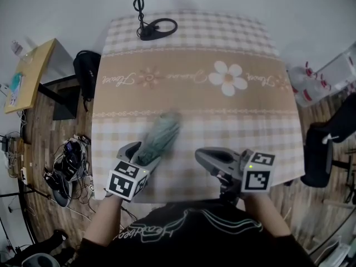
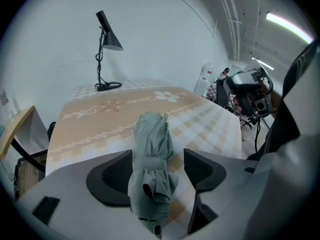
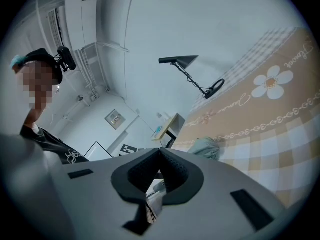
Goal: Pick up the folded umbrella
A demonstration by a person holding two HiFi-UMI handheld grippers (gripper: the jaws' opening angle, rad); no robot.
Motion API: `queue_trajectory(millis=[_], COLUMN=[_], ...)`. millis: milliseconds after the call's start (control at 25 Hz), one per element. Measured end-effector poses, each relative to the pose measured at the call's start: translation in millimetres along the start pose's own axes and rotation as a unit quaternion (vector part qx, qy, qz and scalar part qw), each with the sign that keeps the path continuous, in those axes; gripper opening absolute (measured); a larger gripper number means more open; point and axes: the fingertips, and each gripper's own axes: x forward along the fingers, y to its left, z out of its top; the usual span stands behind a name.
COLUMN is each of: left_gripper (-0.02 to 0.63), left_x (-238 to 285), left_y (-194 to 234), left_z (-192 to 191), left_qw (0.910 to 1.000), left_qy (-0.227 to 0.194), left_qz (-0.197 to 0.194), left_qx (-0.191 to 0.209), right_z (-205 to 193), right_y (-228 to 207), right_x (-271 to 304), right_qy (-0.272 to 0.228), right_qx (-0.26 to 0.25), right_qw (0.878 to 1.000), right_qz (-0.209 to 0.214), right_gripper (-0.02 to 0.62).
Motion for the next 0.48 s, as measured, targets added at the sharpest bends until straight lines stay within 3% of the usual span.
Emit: queue_trajectory(millis=[200, 480], left_gripper=[0.321, 0.322], left_x=[30, 43], left_y=[8, 11], left_z=[-18, -34], left_qw=[0.9978, 0.9929], left_qy=[0.051, 0.094], left_qz=[0.03, 0.042], left_qx=[0.028, 0.061], right_z=[2, 5], right_y=[-23, -34], right_x=[-2, -5], right_qy=[0.009, 0.007], right_qx=[0.017, 0.031], right_qw=[1.0, 0.999], right_qz=[-0.002, -0.008], right_gripper=[0.011, 0.011])
